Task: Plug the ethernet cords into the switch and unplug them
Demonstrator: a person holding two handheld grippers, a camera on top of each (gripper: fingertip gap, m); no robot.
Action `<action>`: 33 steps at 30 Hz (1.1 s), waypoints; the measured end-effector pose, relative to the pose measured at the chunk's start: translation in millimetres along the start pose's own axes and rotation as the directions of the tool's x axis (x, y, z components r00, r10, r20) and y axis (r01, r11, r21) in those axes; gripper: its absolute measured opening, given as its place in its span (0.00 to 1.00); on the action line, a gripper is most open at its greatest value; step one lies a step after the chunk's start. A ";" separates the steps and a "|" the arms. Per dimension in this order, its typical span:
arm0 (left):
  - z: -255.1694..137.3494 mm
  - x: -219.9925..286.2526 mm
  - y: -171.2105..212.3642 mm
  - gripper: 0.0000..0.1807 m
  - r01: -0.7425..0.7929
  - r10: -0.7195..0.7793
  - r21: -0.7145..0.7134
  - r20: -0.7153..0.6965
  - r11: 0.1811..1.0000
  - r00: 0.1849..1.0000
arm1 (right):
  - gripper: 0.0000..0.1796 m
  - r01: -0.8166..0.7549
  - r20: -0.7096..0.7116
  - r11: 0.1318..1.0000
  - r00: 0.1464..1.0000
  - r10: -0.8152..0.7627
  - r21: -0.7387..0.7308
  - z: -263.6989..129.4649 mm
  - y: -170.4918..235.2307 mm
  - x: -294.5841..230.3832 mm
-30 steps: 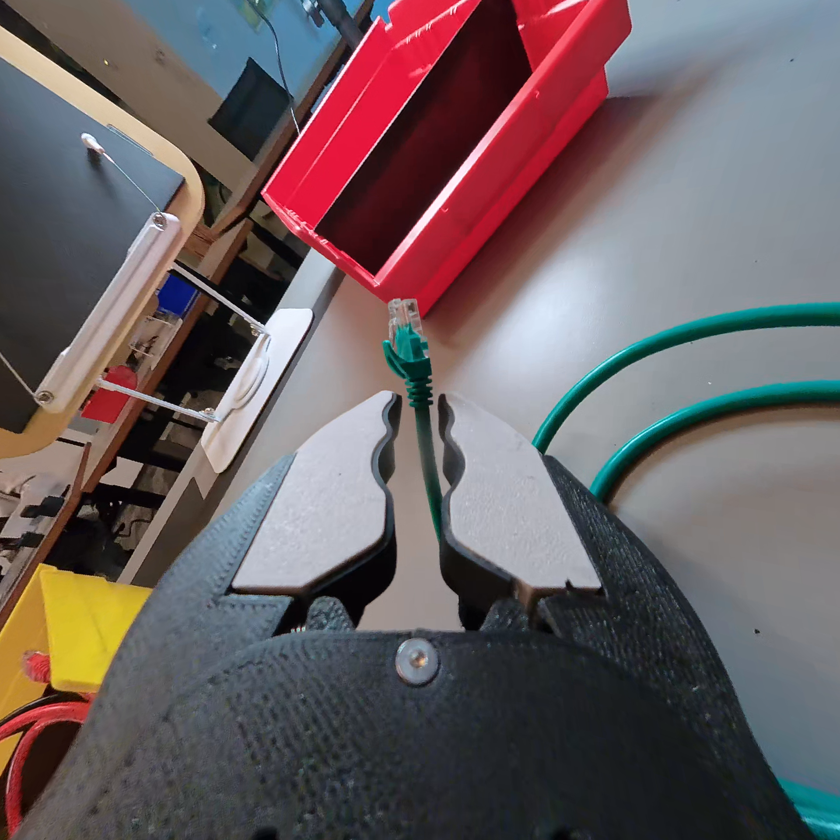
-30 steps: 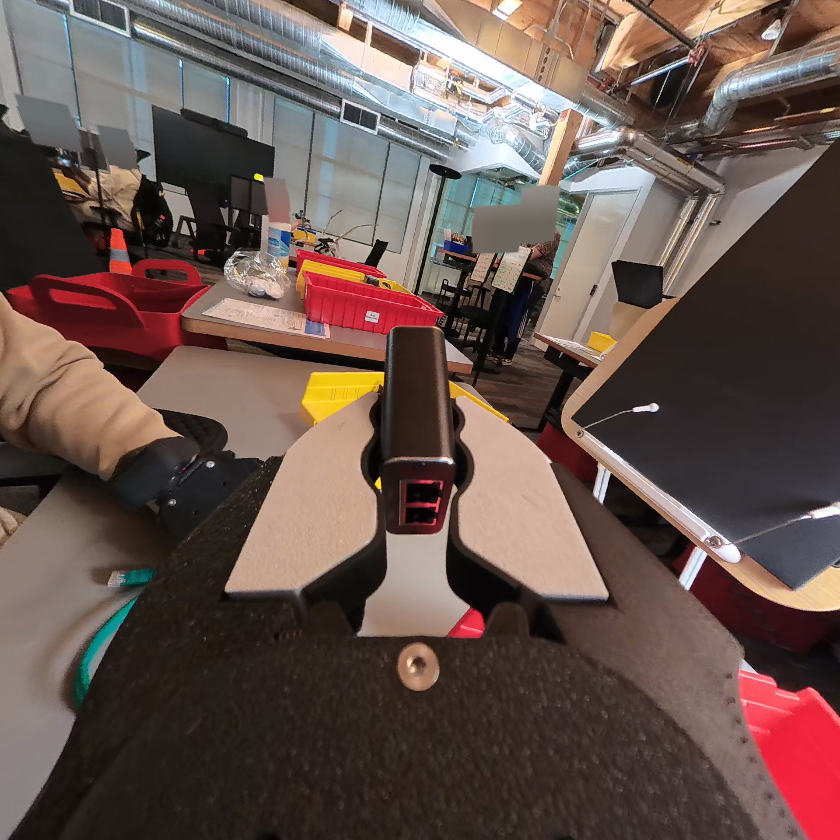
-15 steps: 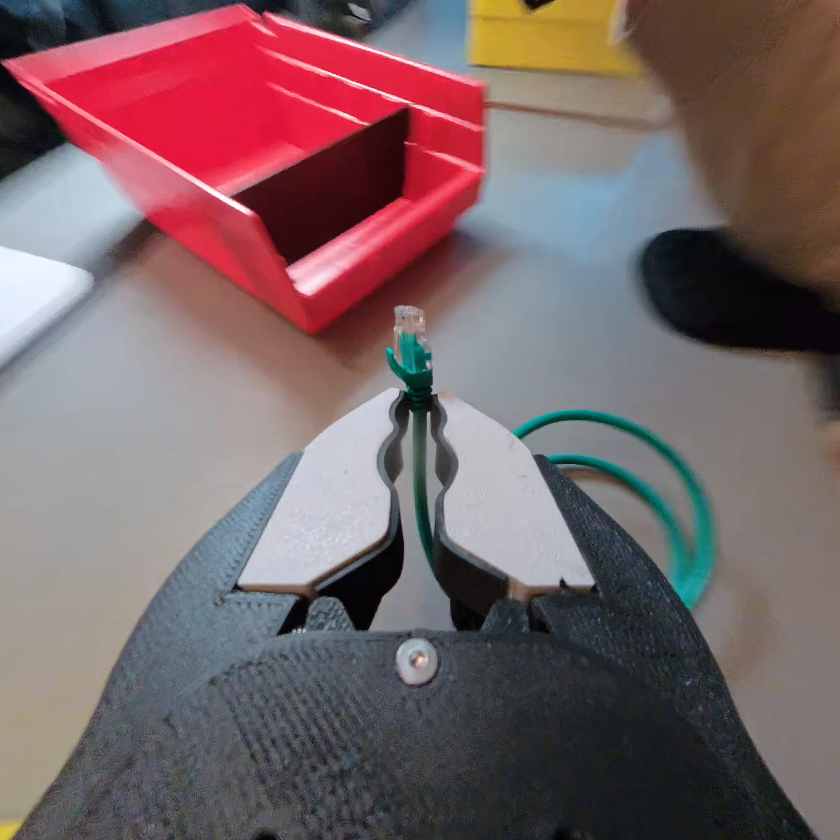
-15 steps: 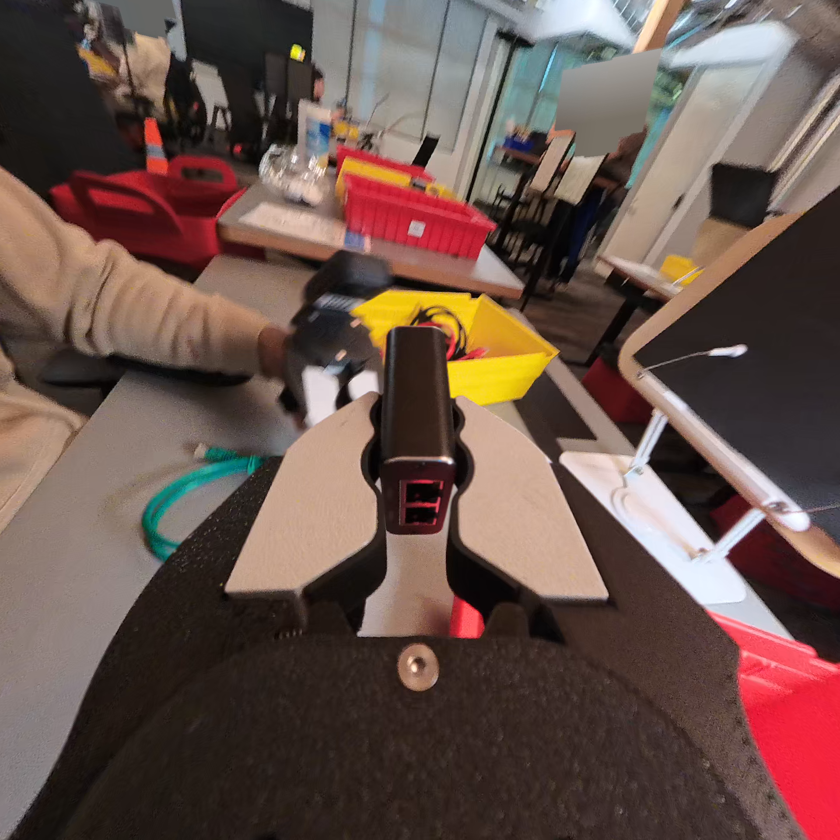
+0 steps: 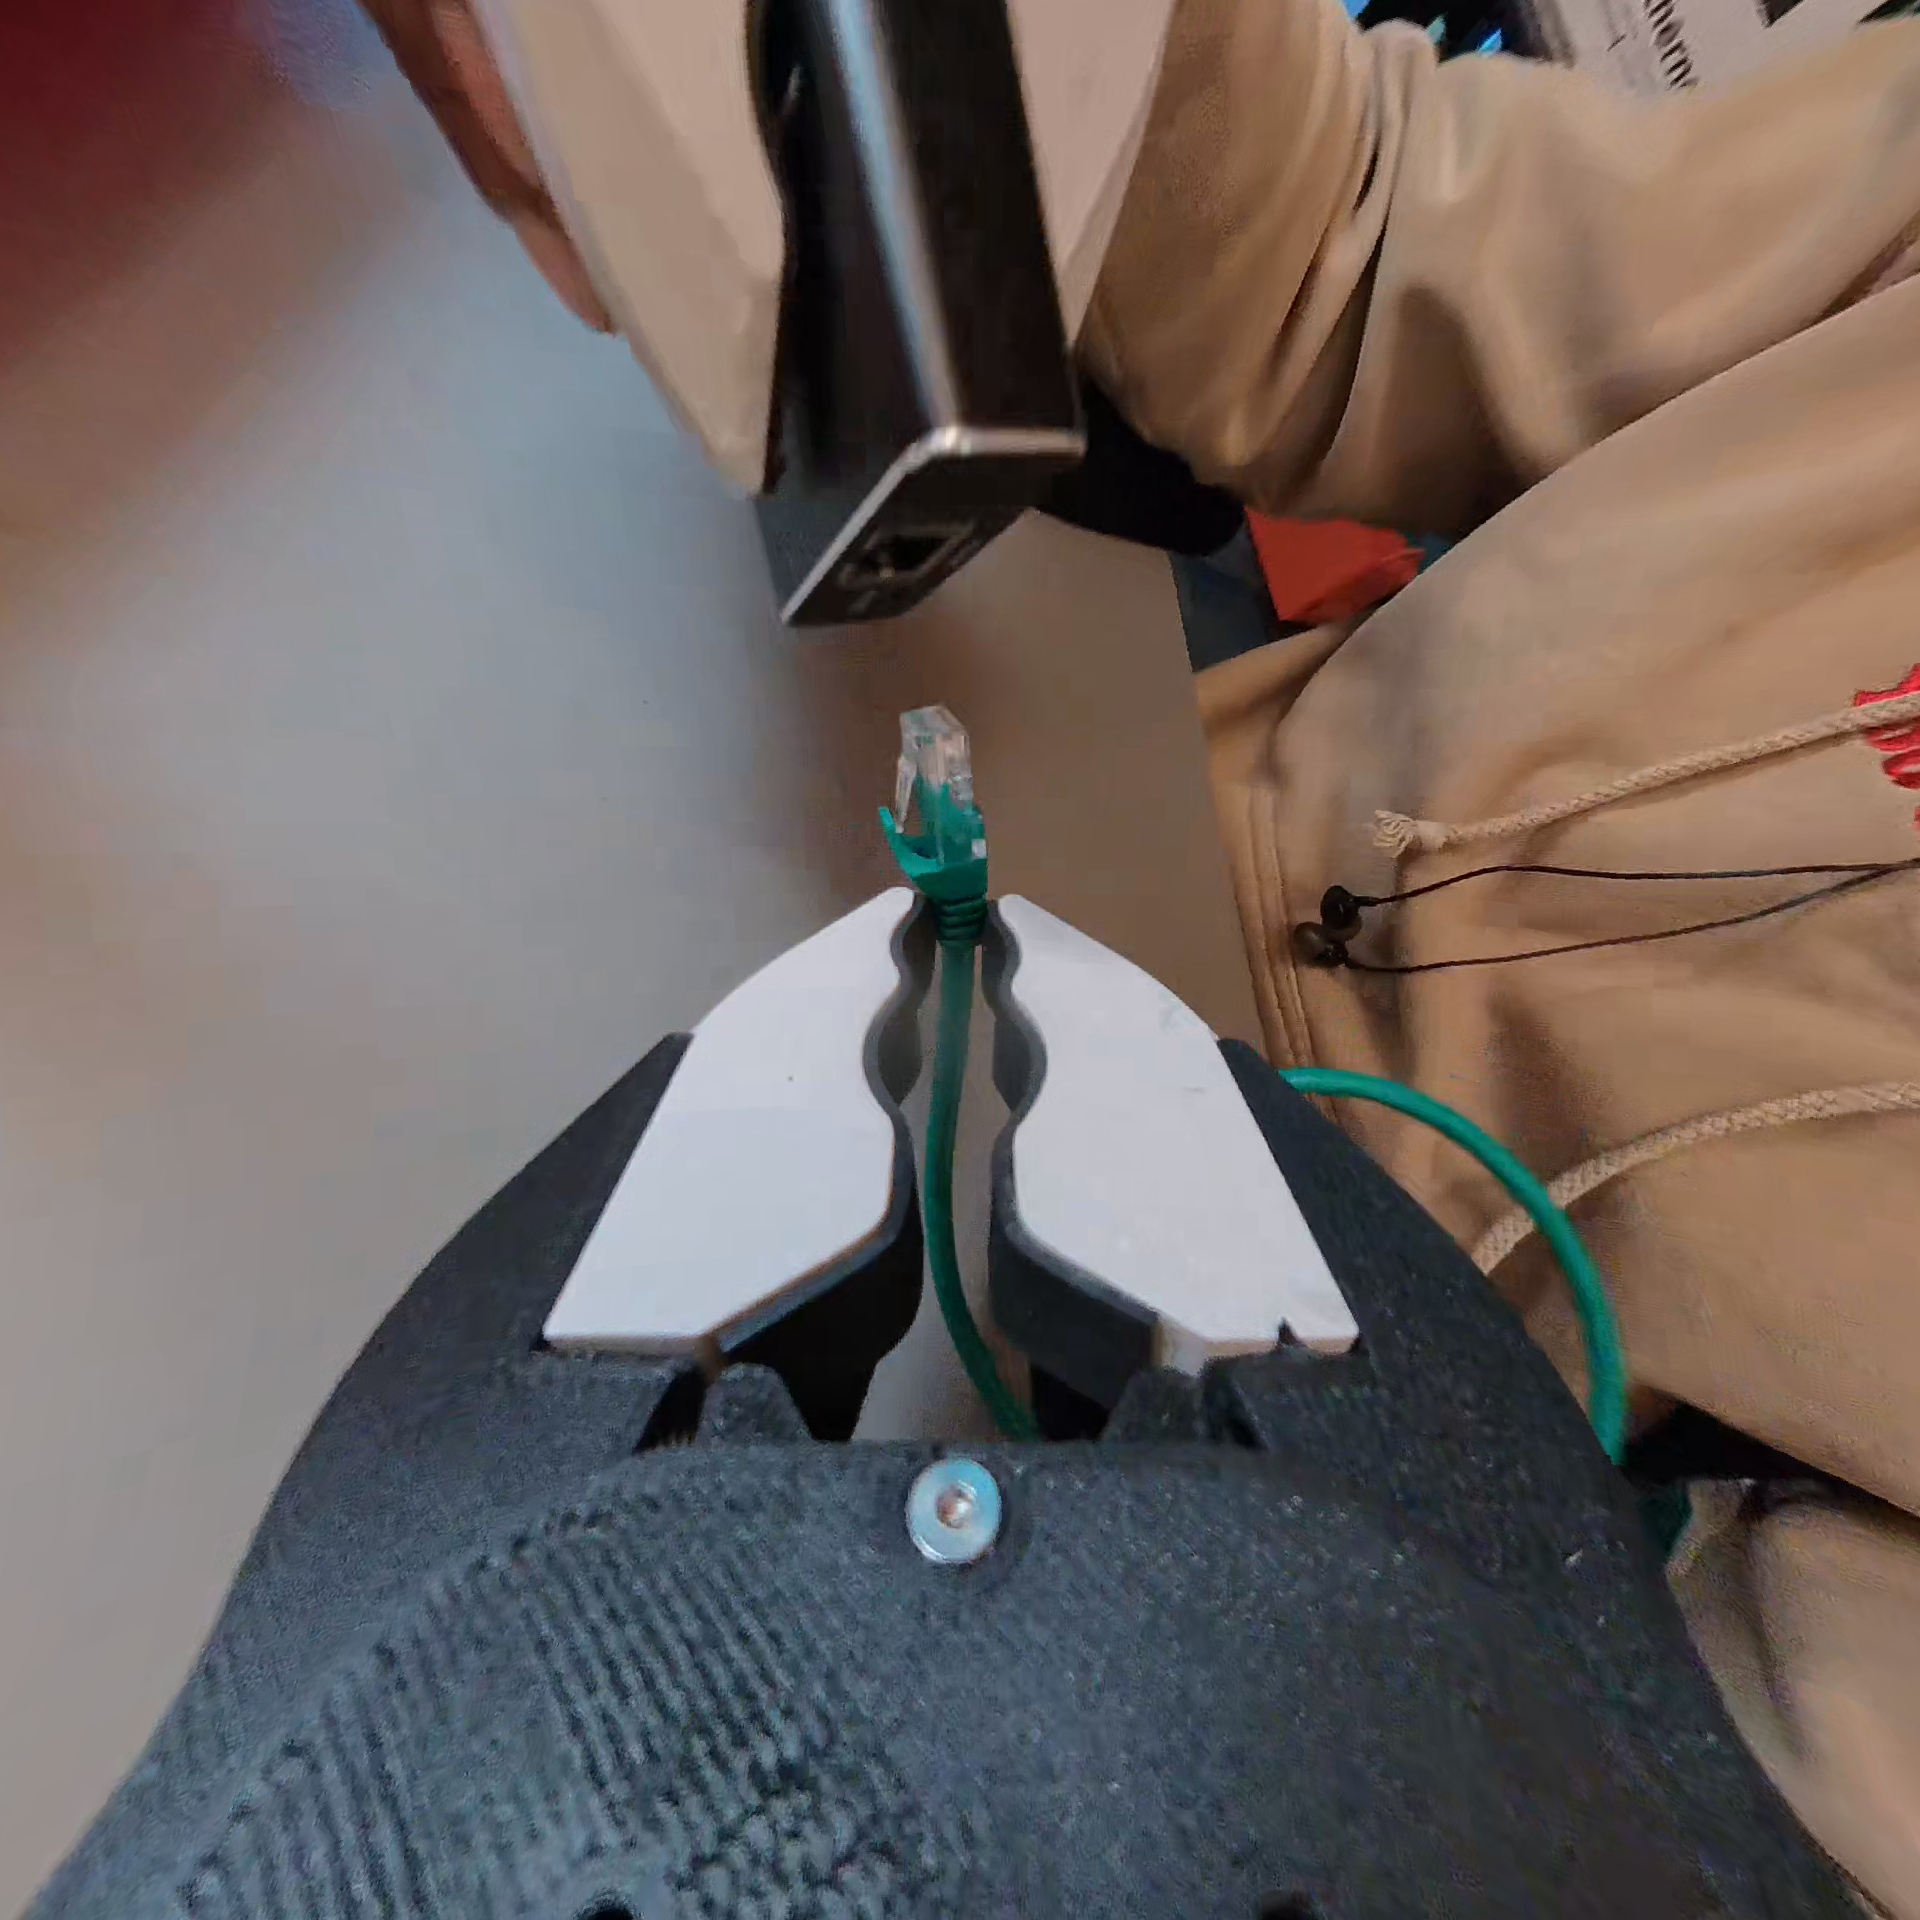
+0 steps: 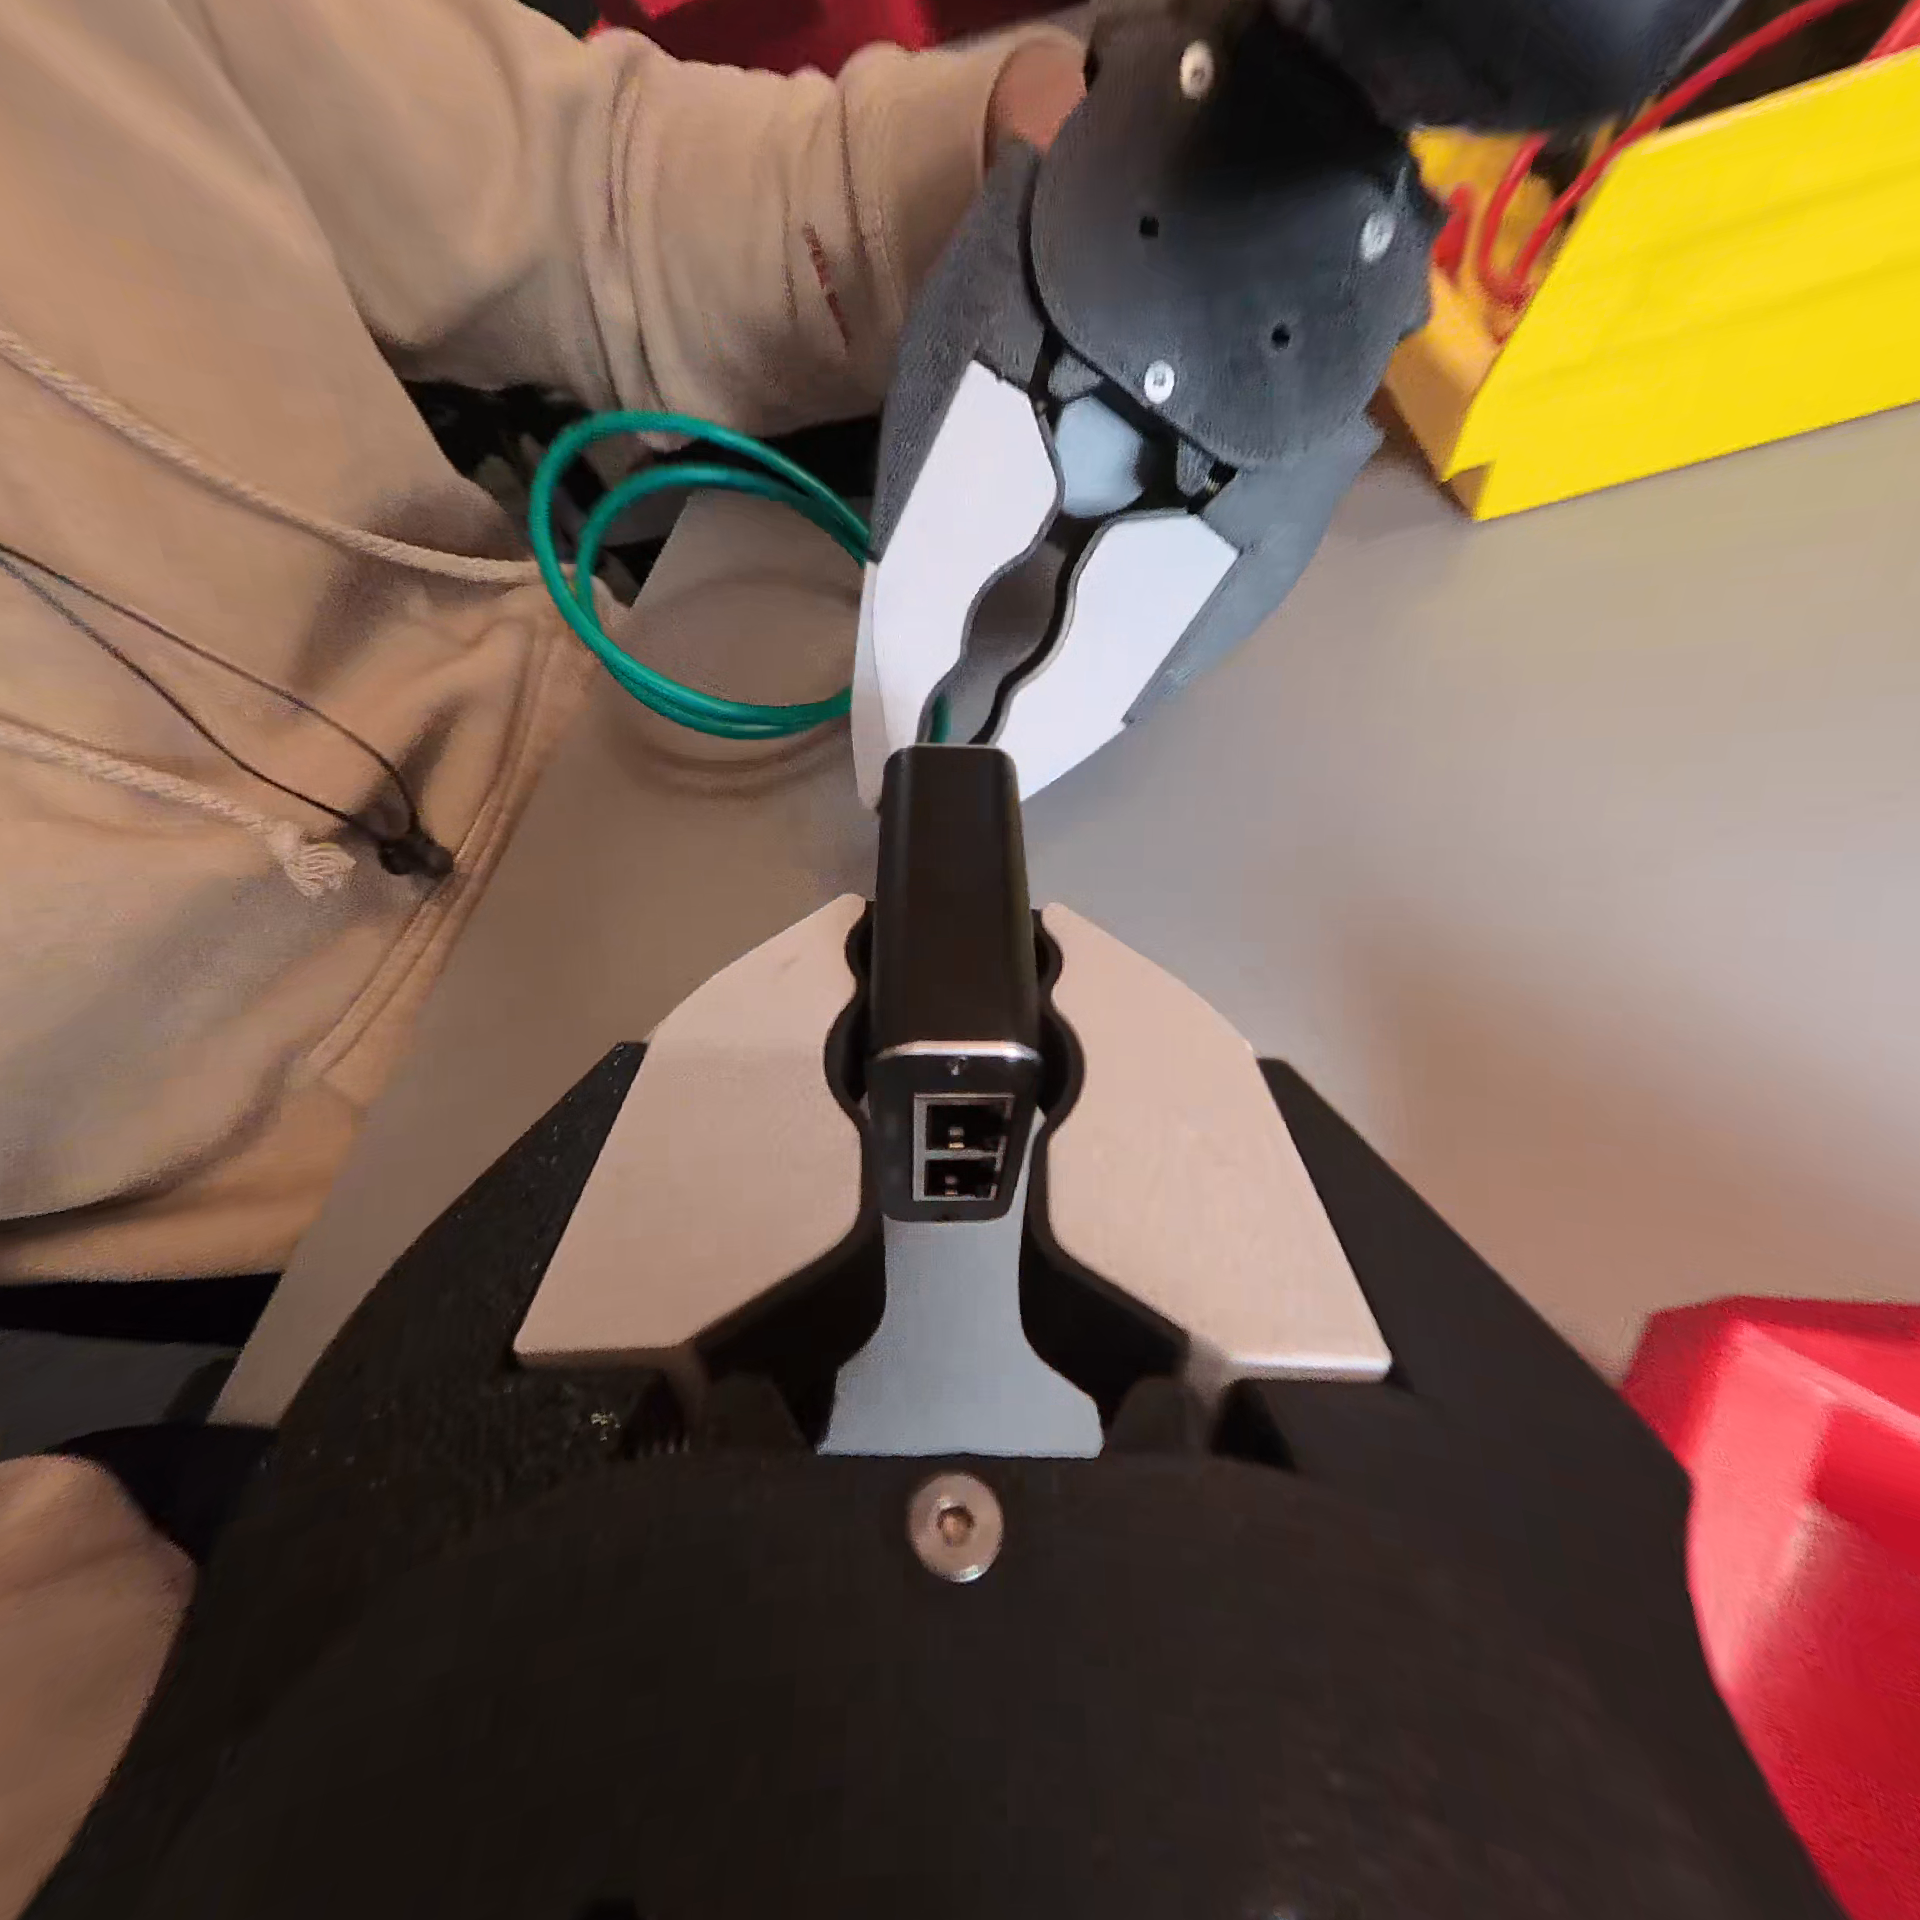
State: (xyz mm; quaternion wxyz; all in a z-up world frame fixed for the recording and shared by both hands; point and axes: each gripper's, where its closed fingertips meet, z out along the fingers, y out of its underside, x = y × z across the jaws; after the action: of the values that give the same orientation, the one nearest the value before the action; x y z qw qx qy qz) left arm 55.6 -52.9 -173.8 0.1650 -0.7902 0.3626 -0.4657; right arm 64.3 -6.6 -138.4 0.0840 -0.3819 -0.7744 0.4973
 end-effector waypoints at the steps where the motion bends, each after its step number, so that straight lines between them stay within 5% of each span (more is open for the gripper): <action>1: 0.7 -1.4 1.5 0.05 -0.002 0.002 -0.015 0.020 1.000 1.000 | 0.14 -0.013 0.020 1.000 1.000 0.013 -0.007 3.7 3.0 -0.4; 20: 11.5 -7.4 14.7 0.05 0.011 0.005 -0.138 0.121 0.990 0.993 | 0.14 -0.005 0.014 0.962 1.000 0.009 -0.274 35.7 24.7 -9.7; 33: 6.0 14.7 -15.4 0.04 -0.117 0.118 -0.019 0.122 0.993 0.986 | 0.14 0.051 0.044 0.994 0.998 -0.047 -0.096 19.4 -18.9 -26.0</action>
State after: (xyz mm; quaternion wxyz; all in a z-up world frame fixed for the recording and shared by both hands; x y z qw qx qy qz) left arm 71.6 -53.6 -158.6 0.2096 -0.7955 0.4003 -0.4037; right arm 62.8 -41.9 -125.7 0.0614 -0.3563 -0.8083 0.4647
